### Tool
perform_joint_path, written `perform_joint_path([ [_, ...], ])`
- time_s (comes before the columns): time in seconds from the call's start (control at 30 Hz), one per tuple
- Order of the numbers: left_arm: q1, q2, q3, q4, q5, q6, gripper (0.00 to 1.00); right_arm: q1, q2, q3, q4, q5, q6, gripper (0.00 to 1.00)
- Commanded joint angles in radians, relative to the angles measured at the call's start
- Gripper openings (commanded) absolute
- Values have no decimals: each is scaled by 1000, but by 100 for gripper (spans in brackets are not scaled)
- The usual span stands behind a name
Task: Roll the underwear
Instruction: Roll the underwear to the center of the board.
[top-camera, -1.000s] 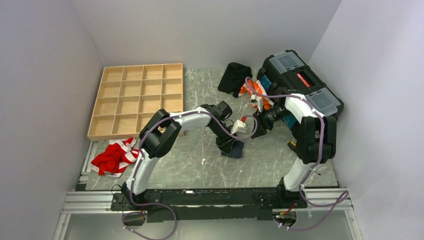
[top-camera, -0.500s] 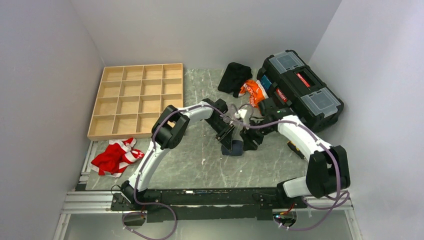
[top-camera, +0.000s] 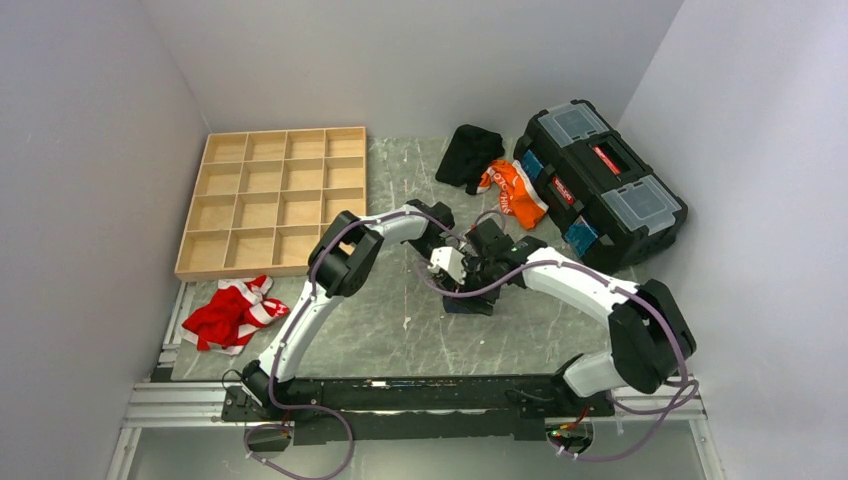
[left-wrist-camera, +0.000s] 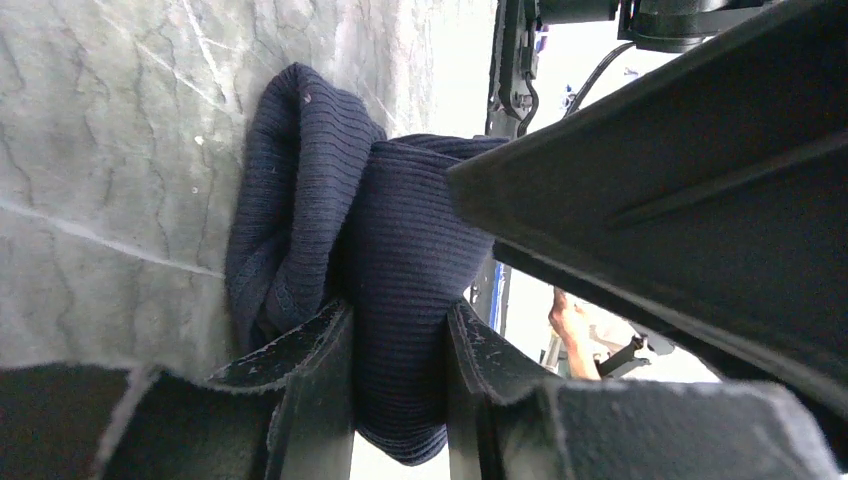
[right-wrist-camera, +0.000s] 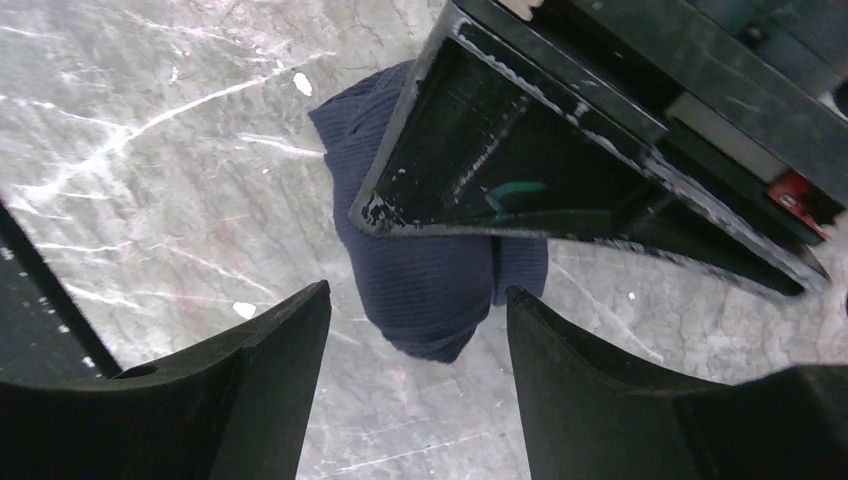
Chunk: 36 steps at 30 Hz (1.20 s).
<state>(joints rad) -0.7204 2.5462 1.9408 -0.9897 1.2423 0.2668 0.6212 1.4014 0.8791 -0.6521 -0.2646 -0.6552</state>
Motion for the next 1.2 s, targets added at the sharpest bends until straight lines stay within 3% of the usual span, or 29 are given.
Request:
perform_joint_path([
  [0.0, -19, 67, -7, -18, -132, 39, 0, 51, 44, -15, 59, 86, -13, 67],
  [0.17, -17, 72, -3, -34, -119, 51, 0, 86, 105, -27, 79, 106, -20, 65],
  [0.27, -16, 74, 0, -44, -112, 59, 0, 93, 137, -29, 83, 98, -17, 57],
  [0.43, -11, 74, -3, -50, -98, 64, 0, 95, 195, -27, 69, 80, -17, 36],
  [0.63, 15, 38, -36, -31, -119, 61, 23, 95, 240, -21, 20, 50, -24, 0],
  [0.93, 75, -51, -109, -1, -172, 78, 52, 76, 251, -17, -23, 4, -30, 0],
  [1.17, 112, -98, -190, 9, -207, 111, 57, 46, 265, -11, -41, -23, -35, 0],
])
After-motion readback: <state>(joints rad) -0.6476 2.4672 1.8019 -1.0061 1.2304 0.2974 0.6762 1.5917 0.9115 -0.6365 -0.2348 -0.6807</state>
